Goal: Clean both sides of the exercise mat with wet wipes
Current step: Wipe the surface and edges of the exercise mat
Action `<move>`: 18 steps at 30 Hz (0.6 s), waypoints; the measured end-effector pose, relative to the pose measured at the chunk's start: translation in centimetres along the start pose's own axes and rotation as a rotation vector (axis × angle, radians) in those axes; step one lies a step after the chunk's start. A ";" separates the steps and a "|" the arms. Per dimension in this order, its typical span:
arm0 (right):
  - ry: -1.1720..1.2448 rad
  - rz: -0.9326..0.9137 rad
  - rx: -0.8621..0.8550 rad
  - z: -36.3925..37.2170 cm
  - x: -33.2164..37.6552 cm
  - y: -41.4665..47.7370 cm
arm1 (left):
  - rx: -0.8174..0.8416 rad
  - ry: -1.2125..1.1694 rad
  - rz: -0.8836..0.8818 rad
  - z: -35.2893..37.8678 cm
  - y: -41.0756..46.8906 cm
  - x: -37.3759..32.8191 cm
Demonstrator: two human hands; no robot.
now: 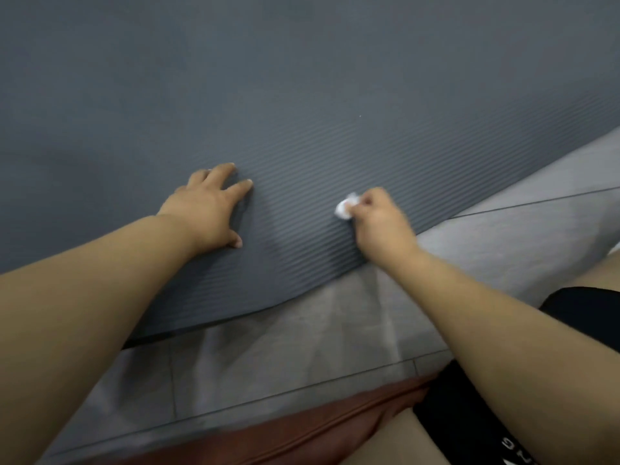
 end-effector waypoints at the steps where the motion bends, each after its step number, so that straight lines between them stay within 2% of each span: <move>1: -0.052 0.137 -0.105 -1.4 -3.1 0.9 | 0.020 -0.011 -0.032 0.4 0.0 0.4; 3: -0.046 0.336 -0.196 -2.8 -5.6 1.2 | 0.055 -0.038 -0.055 1.1 0.2 0.7; 4: -0.040 0.322 -0.161 -2.4 -4.5 1.3 | 0.060 -0.051 -0.060 1.2 0.3 0.9; 5: -0.037 0.243 -0.075 -1.2 -2.1 1.0 | 0.059 -0.062 -0.063 1.2 0.4 1.0; 7: -0.048 -0.066 0.182 2.3 5.3 -1.0 | 0.057 -0.064 -0.057 1.1 0.5 1.0; 9: 0.076 -0.335 0.415 4.3 12.3 -4.7 | 0.064 -0.026 -0.038 0.9 0.4 0.9; 11: 0.199 -0.408 0.458 4.4 13.6 -5.3 | 0.074 0.035 -0.017 0.9 0.5 0.9; 12: 0.247 -0.359 0.419 4.0 12.3 -3.9 | 0.082 0.057 -0.009 0.9 0.5 1.0; 14: 0.209 -0.220 0.224 2.4 7.1 0.2 | 0.091 0.082 0.004 0.8 0.7 1.1; 16: 0.068 0.077 -0.003 -0.6 -0.6 4.2 | 0.086 0.091 0.013 0.6 0.8 1.1; 18: -0.079 0.282 -0.106 -2.1 -5.6 5.4 | 0.088 0.087 0.019 0.3 0.9 0.9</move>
Point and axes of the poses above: each hand's wrist, its own y-axis towards the middle knuckle, its own z-axis out of the palm, x = y × z, the point moved 10 cm from there along y, towards the middle knuckle, and after that the axes turned 9 degrees about -x, right-handed, at the moved point
